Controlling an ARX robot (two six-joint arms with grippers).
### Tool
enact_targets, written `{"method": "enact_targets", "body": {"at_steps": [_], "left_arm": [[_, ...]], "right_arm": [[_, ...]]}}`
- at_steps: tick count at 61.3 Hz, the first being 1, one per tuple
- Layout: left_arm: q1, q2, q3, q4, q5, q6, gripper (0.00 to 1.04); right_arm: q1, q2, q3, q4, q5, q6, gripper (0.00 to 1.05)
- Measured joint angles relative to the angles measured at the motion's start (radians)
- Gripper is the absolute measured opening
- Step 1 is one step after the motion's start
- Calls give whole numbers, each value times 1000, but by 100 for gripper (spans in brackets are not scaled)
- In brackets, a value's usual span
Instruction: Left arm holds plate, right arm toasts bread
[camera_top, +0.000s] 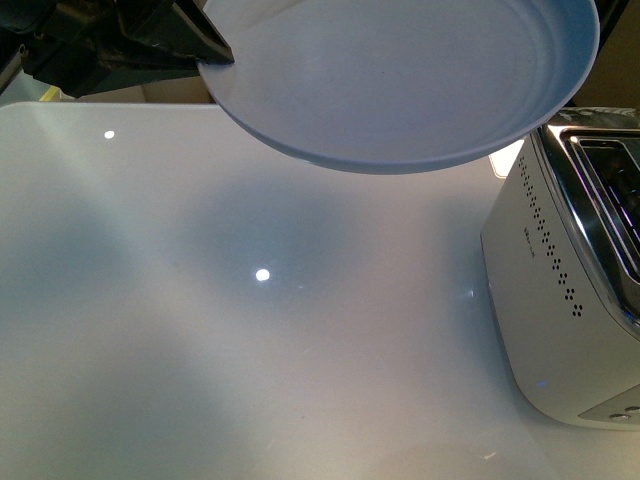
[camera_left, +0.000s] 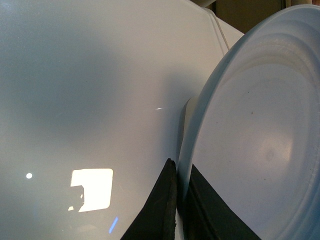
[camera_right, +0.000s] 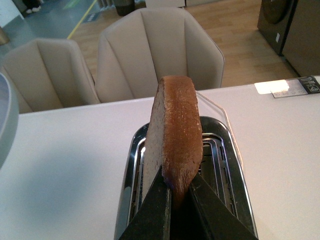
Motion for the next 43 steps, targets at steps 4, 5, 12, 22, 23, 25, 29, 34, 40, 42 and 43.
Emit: {"method": "enact_targets", "body": {"at_steps": [4, 5, 12, 22, 23, 25, 29, 34, 40, 42, 43], "left_arm": [[0, 0, 0, 0, 0, 0, 3], [0, 0, 0, 0, 0, 0, 3], [0, 0, 0, 0, 0, 0, 3], [0, 0, 0, 0, 0, 0, 3], [0, 0, 0, 0, 0, 0, 3], [0, 0, 0, 0, 0, 0, 3], [0, 0, 0, 0, 0, 0, 3], [0, 0, 0, 0, 0, 0, 3], [0, 0, 0, 0, 0, 0, 3], [0, 0, 0, 0, 0, 0, 3], [0, 0, 0, 0, 0, 0, 3]], "right_arm": [[4, 45, 0, 42, 3, -24, 3], [5, 51, 0, 47, 5, -27, 3], [14, 124, 0, 105, 12, -59, 3], [32, 202, 0, 161, 38, -97, 3], [33, 206, 0, 163, 39, -99, 3], [36, 217, 0, 169, 38, -103, 3], [46, 235, -1, 182, 43, -112, 3], [57, 254, -1, 195, 49, -116, 3], [72, 280, -3, 212, 60, -122, 3], [78, 292, -5, 221, 62, -123, 3], [80, 296, -6, 224, 63, -124, 3]]}}
